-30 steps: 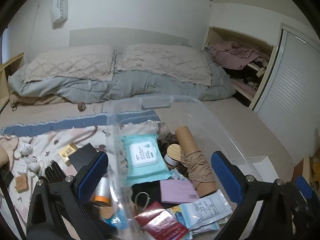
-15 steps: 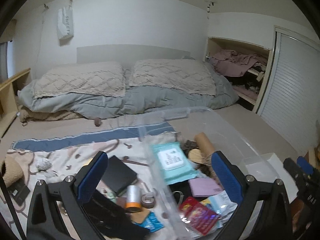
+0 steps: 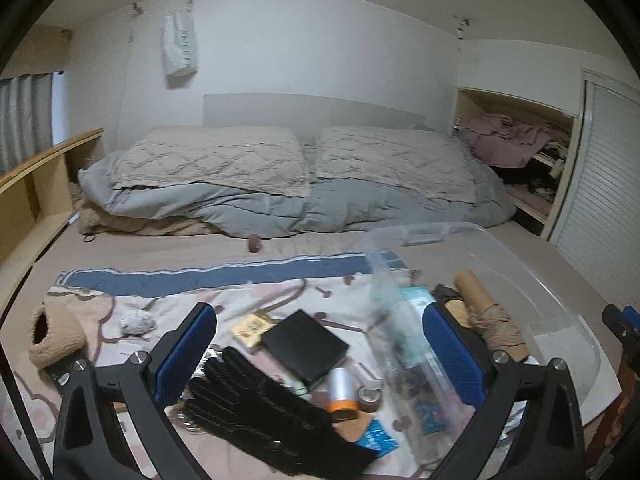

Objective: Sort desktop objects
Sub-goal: 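Withdraw both tools from the box and raise them over the bed, then lower both tools toward the items on the bed sheet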

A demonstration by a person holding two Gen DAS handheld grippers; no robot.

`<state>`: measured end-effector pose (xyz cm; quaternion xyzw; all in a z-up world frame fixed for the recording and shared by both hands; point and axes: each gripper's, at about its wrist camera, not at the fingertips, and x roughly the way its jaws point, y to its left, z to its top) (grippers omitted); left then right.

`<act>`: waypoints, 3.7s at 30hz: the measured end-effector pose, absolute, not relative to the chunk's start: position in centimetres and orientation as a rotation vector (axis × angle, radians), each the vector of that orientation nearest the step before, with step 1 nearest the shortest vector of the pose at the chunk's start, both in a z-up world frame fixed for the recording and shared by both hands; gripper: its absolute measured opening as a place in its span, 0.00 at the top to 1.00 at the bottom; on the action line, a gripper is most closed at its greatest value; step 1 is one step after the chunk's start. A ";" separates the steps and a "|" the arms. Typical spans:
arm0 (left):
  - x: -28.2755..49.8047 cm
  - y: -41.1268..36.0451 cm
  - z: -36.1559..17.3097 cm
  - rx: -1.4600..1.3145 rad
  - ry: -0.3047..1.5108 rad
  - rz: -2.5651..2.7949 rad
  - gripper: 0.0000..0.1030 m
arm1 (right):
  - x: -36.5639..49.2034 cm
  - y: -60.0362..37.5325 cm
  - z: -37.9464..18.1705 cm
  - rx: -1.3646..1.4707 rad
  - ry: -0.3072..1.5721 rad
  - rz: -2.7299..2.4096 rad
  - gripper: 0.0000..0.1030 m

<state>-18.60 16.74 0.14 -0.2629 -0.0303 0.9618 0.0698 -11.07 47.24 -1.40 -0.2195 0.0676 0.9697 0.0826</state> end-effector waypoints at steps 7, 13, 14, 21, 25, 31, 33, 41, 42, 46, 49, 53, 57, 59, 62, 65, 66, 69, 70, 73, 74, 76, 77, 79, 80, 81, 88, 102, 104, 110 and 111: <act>-17.3 12.4 0.1 -0.784 -0.107 2.962 0.00 | -11.9 44.3 -1.6 -0.685 0.218 2.953 0.00; -15.8 8.8 0.8 -0.764 -0.091 3.024 0.00 | -12.8 40.4 -1.6 -0.698 0.142 3.030 0.00; -15.4 7.9 1.0 -0.752 -0.090 3.044 0.00 | -12.8 39.8 -1.6 -0.698 0.135 3.040 0.00; -13.3 3.3 2.0 -0.714 -0.123 3.126 0.00 | -13.1 35.2 -1.1 -0.702 0.118 3.125 0.00; -12.3 1.2 2.2 -0.705 -0.109 3.165 0.00 | -12.9 32.5 -0.8 -0.707 0.098 3.188 0.00; -11.1 -1.4 2.0 -0.684 -0.100 3.223 0.00 | -12.4 29.2 -0.1 -0.704 0.053 3.270 0.00; -11.1 -2.2 2.0 -0.684 -0.117 3.232 0.00 | -12.1 28.1 -0.1 -0.714 0.019 3.292 0.00; -10.5 -3.8 2.1 -0.644 -0.139 3.251 0.00 | -12.1 24.9 -0.6 -0.746 -0.067 3.346 0.00; -10.4 -3.9 2.1 -0.638 -0.135 3.256 0.00 | -12.3 24.5 -0.8 -0.758 -0.070 3.349 0.00; -10.5 -4.7 1.7 -0.632 -0.132 3.271 0.00 | -13.2 23.2 -1.5 -0.805 -0.089 3.351 0.00; -10.7 -5.4 1.3 -0.654 -0.123 3.270 0.00 | -13.7 22.2 -2.0 -0.821 -0.093 3.351 0.00; -11.1 -6.3 0.1 -0.700 -0.102 3.270 0.00 | -14.5 21.1 -2.5 -0.868 -0.063 3.348 0.00; -11.7 -7.3 -1.2 -0.765 -0.101 3.270 0.00 | -14.9 19.8 -3.1 -0.888 -0.081 3.330 0.00; -12.0 -8.0 -1.8 -0.797 -0.121 3.262 0.00 | -15.0 19.4 -3.3 -0.891 -0.082 3.327 0.00; -12.7 -8.8 -2.7 -0.852 -0.175 3.244 0.00 | -15.4 18.7 -4.0 -0.959 -0.083 3.326 0.00; -13.4 -9.5 -3.2 -0.901 -0.258 3.212 0.00 | -16.2 17.7 -5.4 -1.066 -0.084 3.315 0.00; -13.7 -9.7 -3.5 -0.919 -0.289 3.206 0.00 | -16.7 17.1 -6.0 -1.130 -0.088 3.312 0.00; -14.4 -10.1 -4.0 -0.942 -0.342 3.217 0.02 | -17.8 15.5 -7.8 -1.242 -0.144 3.294 0.02; -14.6 -10.2 -4.2 -0.950 -0.354 3.215 0.08 | -18.2 14.9 -8.4 -1.275 -0.171 3.289 0.16; -15.7 -10.5 -5.1 -1.012 -0.392 3.188 0.21 | -19.8 13.4 -10.2 -1.379 -0.215 3.236 0.41; -16.2 -10.5 -5.5 -1.029 -0.392 3.182 0.23 | -20.5 12.9 -10.9 -1.426 -0.198 3.229 0.44; -17.0 -10.5 -6.2 -1.060 -0.384 3.175 0.36 | -21.6 12.2 -11.7 -1.475 -0.186 3.222 0.55; -17.5 -10.5 -6.6 -1.078 -0.380 3.171 0.39 | -22.1 11.9 -12.0 -1.491 -0.180 3.220 0.57; -18.4 -10.4 -7.3 -1.114 -0.374 3.166 0.52 | -23.3 11.3 -12.5 -1.507 -0.159 3.224 0.61; -18.8 -10.3 -7.8 -1.141 -0.364 3.167 0.55 | -24.0 10.9 -12.8 -1.517 -0.139 3.227 0.62; -19.3 -10.3 -8.2 -1.168 -0.352 3.167 0.61 | -24.5 10.6 -12.9 -1.527 -0.118 3.228 0.65; -22.4 -9.9 -12.1 -1.306 -0.162 3.139 0.83 | -28.5 8.5 -14.8 -1.575 0.004 3.236 0.74; -25.9 -9.6 -17.8 -1.137 0.043 3.128 0.86 | -35.8 3.7 -21.1 -1.767 0.148 3.133 0.75; -26.6 -9.8 -18.5 -1.152 0.028 3.115 0.86 | -36.7 3.0 -21.9 -1.780 0.111 3.112 0.75; -28.3 -10.6 -20.7 -1.203 -0.004 3.112 0.86 | -37.7 0.5 -24.9 -1.912 -0.068 3.103 0.75; -28.5 -10.8 -21.0 -1.212 -0.005 3.118 0.86 | -37.5 0.3 -25.7 -1.923 -0.115 3.091 0.75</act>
